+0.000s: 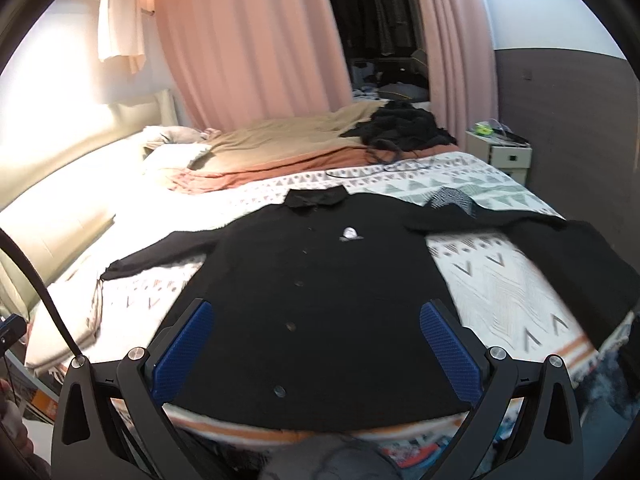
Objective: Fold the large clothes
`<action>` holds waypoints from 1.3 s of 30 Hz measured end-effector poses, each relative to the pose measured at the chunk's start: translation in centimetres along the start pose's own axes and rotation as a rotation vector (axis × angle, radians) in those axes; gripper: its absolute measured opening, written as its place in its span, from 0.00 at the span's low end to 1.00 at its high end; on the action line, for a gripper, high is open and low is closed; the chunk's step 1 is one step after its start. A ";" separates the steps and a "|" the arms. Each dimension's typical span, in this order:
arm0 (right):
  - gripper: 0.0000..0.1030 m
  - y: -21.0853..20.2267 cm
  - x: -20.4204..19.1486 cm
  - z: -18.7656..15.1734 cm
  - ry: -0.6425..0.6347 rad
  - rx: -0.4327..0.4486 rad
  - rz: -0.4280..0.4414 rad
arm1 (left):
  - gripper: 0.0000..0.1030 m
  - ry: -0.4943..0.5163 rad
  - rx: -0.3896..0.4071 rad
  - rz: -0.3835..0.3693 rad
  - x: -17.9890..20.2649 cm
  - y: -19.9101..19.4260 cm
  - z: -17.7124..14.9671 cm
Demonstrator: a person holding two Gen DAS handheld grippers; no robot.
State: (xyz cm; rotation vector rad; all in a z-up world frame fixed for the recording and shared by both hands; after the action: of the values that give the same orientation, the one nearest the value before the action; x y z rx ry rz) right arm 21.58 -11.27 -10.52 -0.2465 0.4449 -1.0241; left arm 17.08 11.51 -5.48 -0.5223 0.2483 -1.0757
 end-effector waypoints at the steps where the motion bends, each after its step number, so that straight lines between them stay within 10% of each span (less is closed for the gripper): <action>1: 1.00 0.6 0.0 0.3 0.001 0.000 0.008 | 1.00 -0.006 -0.006 0.007 -0.3 0.6 0.2; 39: 1.00 32.0 0.0 8.2 0.120 -0.112 0.225 | 1.00 -0.221 -0.190 0.271 -15.0 24.3 7.4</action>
State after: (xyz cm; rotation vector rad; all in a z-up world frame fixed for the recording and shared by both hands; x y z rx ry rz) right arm 49.95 4.76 -16.08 -0.2302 0.6258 -0.7974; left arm 32.10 35.91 -12.67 -0.7499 0.2207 -0.7281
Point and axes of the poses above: each gripper's, at about its wrist camera, not at the fingertips, and y roughly the way its jaws point, x to its right, z to its top, the point moved 10 cm from there along y, roughly the way its jaws point, and after that the axes turned 15 degrees about z, right-handed, at the moved point
